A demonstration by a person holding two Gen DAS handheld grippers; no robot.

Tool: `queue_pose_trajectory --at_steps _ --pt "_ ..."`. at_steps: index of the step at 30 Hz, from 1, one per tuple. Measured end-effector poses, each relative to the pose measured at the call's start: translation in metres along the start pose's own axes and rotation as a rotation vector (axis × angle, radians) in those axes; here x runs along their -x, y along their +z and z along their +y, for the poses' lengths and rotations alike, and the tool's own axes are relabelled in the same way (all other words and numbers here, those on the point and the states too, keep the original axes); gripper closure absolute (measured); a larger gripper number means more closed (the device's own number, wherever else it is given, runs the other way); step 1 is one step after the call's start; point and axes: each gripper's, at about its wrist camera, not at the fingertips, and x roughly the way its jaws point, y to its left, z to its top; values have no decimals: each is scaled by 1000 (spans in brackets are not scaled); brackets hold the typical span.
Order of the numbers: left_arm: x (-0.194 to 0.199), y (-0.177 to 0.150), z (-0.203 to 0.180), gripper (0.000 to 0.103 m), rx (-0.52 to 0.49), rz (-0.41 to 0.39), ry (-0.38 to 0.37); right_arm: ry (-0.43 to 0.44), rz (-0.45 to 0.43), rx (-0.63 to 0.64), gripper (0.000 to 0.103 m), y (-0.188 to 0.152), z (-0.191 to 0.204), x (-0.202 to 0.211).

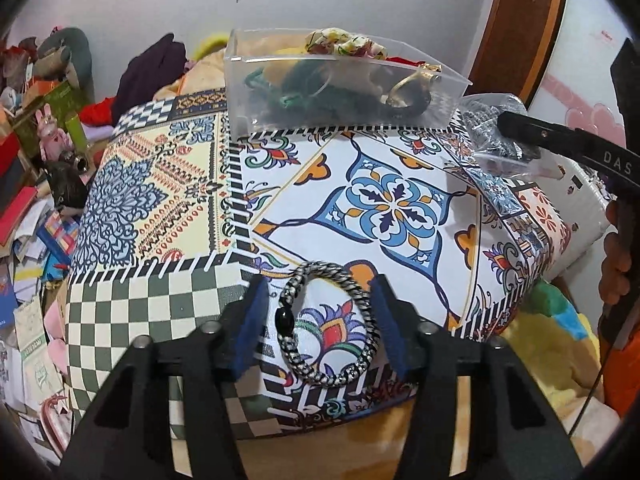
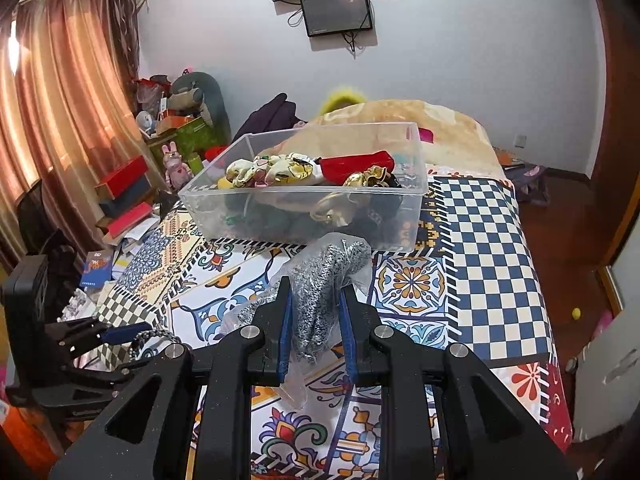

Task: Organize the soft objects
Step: 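Place the bracelet and silver mesh bag into the clear box and release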

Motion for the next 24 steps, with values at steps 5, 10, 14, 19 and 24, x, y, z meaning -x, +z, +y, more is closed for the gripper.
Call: queue_pose_trajectory --at_steps 5,10,14,19,24 --pt "-4 4 2 83 6 -12 -5 -2 4 -4 84 -1 -2 -1" --pt "-10 13 10 96 46 -6 -23 -4 -2 -9 84 -1 -4 0" --pt "-6 24 7 96 34 -38 -28 -1 -13 -9 84 4 -6 2" --pt "5 51 -2 96 -10 -102 -31 -9 -45 7 84 17 -10 6" --pt "17 86 -6 96 -36 -179 -35 -19 -103 23 84 38 -11 11"
